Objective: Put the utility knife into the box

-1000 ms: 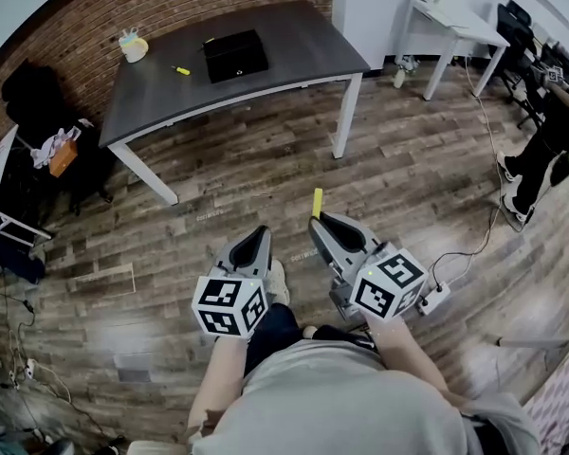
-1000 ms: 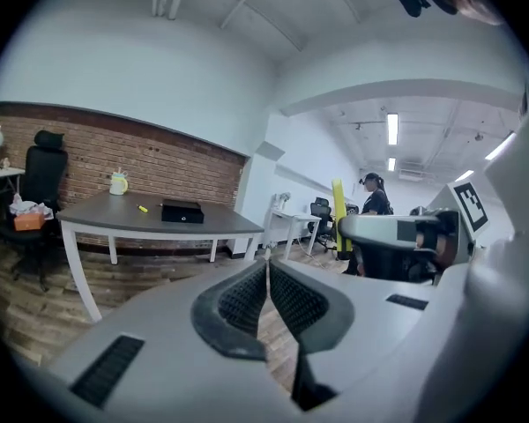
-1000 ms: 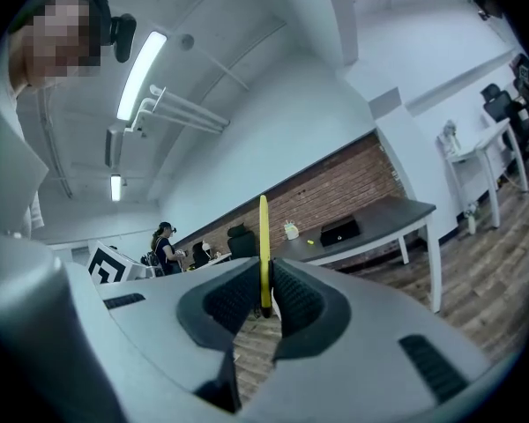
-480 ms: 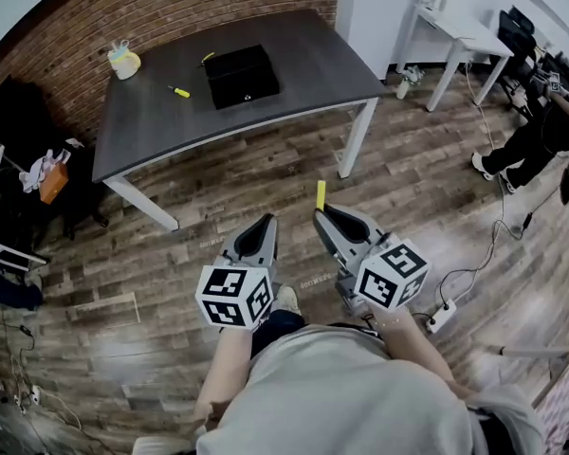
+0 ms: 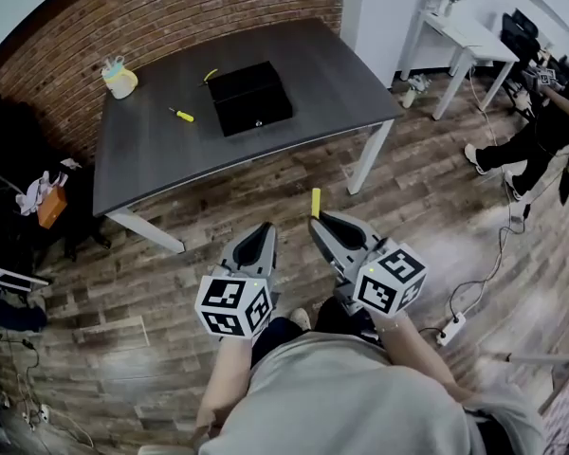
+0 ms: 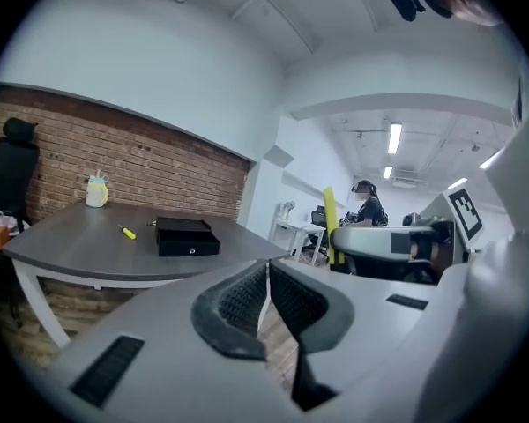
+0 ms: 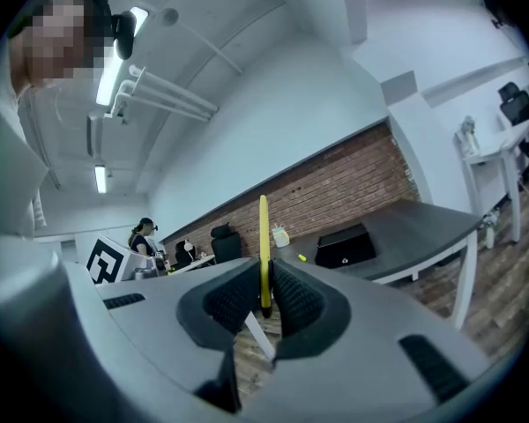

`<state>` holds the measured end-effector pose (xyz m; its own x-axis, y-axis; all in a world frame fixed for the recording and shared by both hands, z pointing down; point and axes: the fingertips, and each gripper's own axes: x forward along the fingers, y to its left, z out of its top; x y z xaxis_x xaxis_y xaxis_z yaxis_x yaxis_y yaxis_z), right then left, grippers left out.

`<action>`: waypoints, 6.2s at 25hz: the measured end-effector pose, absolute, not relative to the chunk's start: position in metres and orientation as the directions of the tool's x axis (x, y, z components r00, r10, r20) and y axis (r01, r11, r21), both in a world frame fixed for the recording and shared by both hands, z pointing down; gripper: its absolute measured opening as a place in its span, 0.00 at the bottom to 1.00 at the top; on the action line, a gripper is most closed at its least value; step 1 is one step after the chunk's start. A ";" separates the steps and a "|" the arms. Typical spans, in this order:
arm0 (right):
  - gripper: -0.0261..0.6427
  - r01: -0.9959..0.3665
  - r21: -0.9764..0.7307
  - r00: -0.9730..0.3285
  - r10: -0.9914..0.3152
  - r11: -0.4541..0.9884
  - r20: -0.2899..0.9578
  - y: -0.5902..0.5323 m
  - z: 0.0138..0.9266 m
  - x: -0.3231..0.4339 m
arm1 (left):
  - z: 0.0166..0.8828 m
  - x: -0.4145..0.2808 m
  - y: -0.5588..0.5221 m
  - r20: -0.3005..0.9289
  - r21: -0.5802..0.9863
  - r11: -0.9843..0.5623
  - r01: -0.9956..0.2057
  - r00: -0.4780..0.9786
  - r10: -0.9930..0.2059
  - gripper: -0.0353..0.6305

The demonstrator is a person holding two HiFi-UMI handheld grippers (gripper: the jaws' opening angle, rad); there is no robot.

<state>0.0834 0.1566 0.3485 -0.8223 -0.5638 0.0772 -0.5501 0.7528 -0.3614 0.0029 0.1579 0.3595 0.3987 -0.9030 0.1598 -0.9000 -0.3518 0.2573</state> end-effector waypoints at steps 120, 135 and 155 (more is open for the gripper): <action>0.20 0.098 0.116 -0.329 -0.078 0.988 0.941 -0.284 0.562 -0.095 | 0.468 -0.191 -0.217 0.361 0.489 -0.017 -0.872 0.220 -0.906 0.09; 0.20 -0.093 0.100 -0.597 -0.136 0.991 0.791 -0.276 0.477 -0.102 | 0.440 -0.176 -0.222 0.341 0.399 -0.083 -0.913 0.232 -0.911 0.09; 0.05 -0.364 -0.016 -0.853 -0.327 0.931 0.407 -0.266 0.364 -0.075 | 0.376 -0.143 -0.248 0.251 0.258 -0.218 -0.941 0.283 -0.926 0.09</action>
